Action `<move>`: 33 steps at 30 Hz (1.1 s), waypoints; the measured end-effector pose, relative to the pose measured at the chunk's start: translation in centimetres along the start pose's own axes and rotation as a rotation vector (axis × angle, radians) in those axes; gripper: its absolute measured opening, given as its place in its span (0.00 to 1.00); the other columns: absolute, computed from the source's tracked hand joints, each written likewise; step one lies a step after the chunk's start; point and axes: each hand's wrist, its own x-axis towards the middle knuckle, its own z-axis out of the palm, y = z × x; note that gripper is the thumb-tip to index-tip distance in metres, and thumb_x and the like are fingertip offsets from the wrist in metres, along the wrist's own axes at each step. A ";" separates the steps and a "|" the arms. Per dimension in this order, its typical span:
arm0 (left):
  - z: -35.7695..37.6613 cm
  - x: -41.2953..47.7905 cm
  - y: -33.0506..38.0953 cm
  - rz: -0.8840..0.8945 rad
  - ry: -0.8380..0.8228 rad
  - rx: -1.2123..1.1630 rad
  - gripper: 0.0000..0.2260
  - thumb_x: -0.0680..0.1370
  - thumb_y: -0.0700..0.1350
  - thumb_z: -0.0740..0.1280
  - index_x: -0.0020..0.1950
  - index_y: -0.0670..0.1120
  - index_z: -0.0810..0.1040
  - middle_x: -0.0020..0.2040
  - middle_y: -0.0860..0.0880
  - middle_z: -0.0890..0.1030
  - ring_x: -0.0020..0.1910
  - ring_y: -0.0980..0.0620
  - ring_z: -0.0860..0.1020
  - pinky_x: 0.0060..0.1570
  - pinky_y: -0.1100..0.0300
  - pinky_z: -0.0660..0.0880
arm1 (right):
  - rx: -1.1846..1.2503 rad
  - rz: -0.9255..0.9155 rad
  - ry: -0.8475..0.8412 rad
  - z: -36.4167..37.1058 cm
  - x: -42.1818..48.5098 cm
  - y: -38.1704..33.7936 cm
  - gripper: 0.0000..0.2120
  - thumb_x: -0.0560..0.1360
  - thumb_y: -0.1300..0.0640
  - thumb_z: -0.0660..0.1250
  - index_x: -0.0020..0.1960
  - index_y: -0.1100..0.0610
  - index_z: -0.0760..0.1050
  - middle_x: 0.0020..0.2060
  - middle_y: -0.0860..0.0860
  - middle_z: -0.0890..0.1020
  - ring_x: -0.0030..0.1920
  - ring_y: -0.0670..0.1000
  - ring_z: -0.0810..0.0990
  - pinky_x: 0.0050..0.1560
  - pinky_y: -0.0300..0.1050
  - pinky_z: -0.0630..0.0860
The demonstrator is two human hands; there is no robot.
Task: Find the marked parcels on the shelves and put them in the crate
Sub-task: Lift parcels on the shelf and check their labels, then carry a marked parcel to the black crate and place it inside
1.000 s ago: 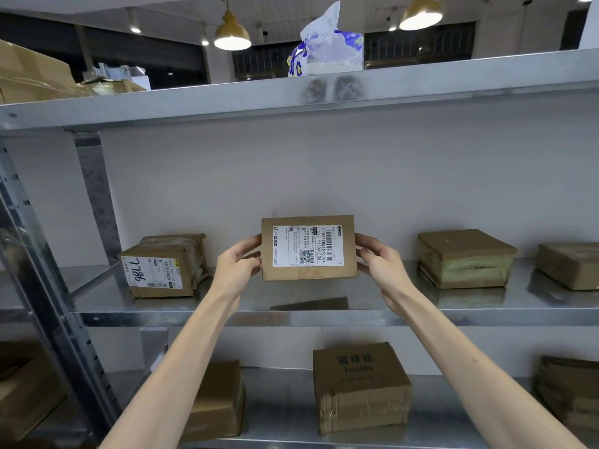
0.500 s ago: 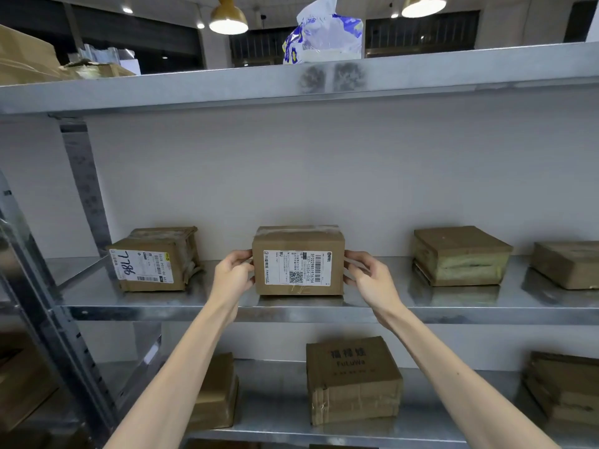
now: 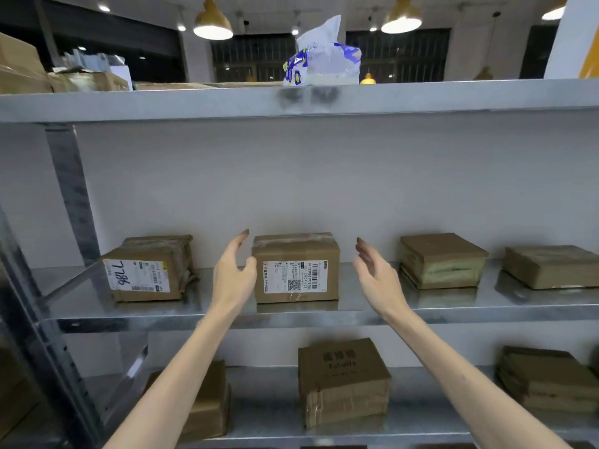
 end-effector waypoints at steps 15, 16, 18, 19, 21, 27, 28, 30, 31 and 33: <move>6.6 -0.7 5.7 0.446 -0.092 0.466 0.29 0.81 0.58 0.60 0.81 0.57 0.57 0.82 0.49 0.54 0.81 0.49 0.50 0.79 0.44 0.45 | -0.916 -0.288 0.087 -11.3 -0.5 -0.9 0.36 0.78 0.35 0.49 0.80 0.53 0.59 0.78 0.57 0.63 0.78 0.59 0.61 0.75 0.59 0.58; 7.3 -0.8 5.9 0.441 -0.095 0.468 0.29 0.81 0.58 0.60 0.81 0.56 0.57 0.82 0.49 0.54 0.81 0.49 0.51 0.79 0.43 0.46 | -0.938 -0.280 0.088 -12.1 -0.5 -0.5 0.36 0.77 0.34 0.49 0.80 0.53 0.59 0.78 0.57 0.63 0.78 0.59 0.61 0.75 0.59 0.58; 8.6 -1.1 6.0 0.432 -0.100 0.477 0.29 0.81 0.60 0.59 0.81 0.56 0.57 0.82 0.48 0.55 0.81 0.48 0.52 0.79 0.42 0.47 | -0.956 -0.271 0.083 -13.5 -0.4 0.3 0.37 0.77 0.34 0.48 0.80 0.53 0.59 0.78 0.58 0.63 0.78 0.59 0.61 0.75 0.59 0.58; 9.3 -1.2 6.1 0.445 -0.104 0.494 0.30 0.80 0.61 0.57 0.81 0.56 0.57 0.82 0.48 0.56 0.81 0.48 0.53 0.79 0.42 0.48 | -0.957 -0.266 0.083 -14.3 -0.3 0.8 0.37 0.77 0.34 0.47 0.80 0.53 0.60 0.78 0.58 0.63 0.78 0.59 0.61 0.76 0.59 0.58; 10.9 -1.5 6.6 0.483 -0.110 0.541 0.31 0.79 0.62 0.55 0.81 0.56 0.56 0.82 0.48 0.56 0.81 0.47 0.54 0.78 0.43 0.48 | -0.939 -0.272 0.097 -16.1 0.3 1.9 0.35 0.78 0.35 0.49 0.79 0.53 0.61 0.78 0.57 0.64 0.78 0.58 0.61 0.76 0.59 0.59; 16.3 -2.1 8.0 0.433 -0.064 0.559 0.30 0.80 0.61 0.57 0.81 0.56 0.56 0.82 0.48 0.55 0.81 0.49 0.52 0.79 0.46 0.48 | -0.897 -0.363 0.085 -20.8 3.3 5.5 0.29 0.81 0.42 0.58 0.78 0.53 0.61 0.76 0.58 0.66 0.77 0.58 0.63 0.73 0.56 0.64; 17.2 -2.3 8.3 0.417 -0.066 0.553 0.30 0.81 0.60 0.58 0.81 0.56 0.56 0.82 0.48 0.54 0.81 0.49 0.51 0.79 0.46 0.49 | -0.885 -0.371 0.075 -21.5 3.8 5.9 0.29 0.82 0.42 0.58 0.79 0.53 0.61 0.76 0.57 0.66 0.77 0.57 0.63 0.73 0.56 0.65; 19.1 -2.8 8.9 0.390 -0.060 0.559 0.29 0.81 0.59 0.60 0.81 0.56 0.57 0.82 0.48 0.54 0.81 0.50 0.51 0.79 0.47 0.50 | -0.849 -0.377 0.065 -23.0 4.6 6.7 0.29 0.82 0.42 0.58 0.79 0.52 0.60 0.77 0.56 0.65 0.76 0.56 0.64 0.71 0.54 0.66; 20.0 -3.0 9.2 0.382 -0.051 0.563 0.29 0.81 0.59 0.59 0.81 0.56 0.57 0.82 0.48 0.54 0.81 0.49 0.51 0.79 0.46 0.51 | -0.827 -0.367 0.059 -23.8 5.1 7.1 0.29 0.82 0.42 0.58 0.79 0.51 0.59 0.77 0.55 0.64 0.76 0.56 0.64 0.71 0.53 0.67; 21.8 -3.6 10.0 0.357 -0.040 0.563 0.29 0.81 0.59 0.59 0.81 0.56 0.57 0.82 0.48 0.55 0.81 0.49 0.52 0.78 0.45 0.53 | -0.785 -0.332 0.026 -25.2 5.9 8.1 0.29 0.82 0.41 0.57 0.80 0.49 0.57 0.78 0.53 0.62 0.77 0.55 0.62 0.71 0.52 0.67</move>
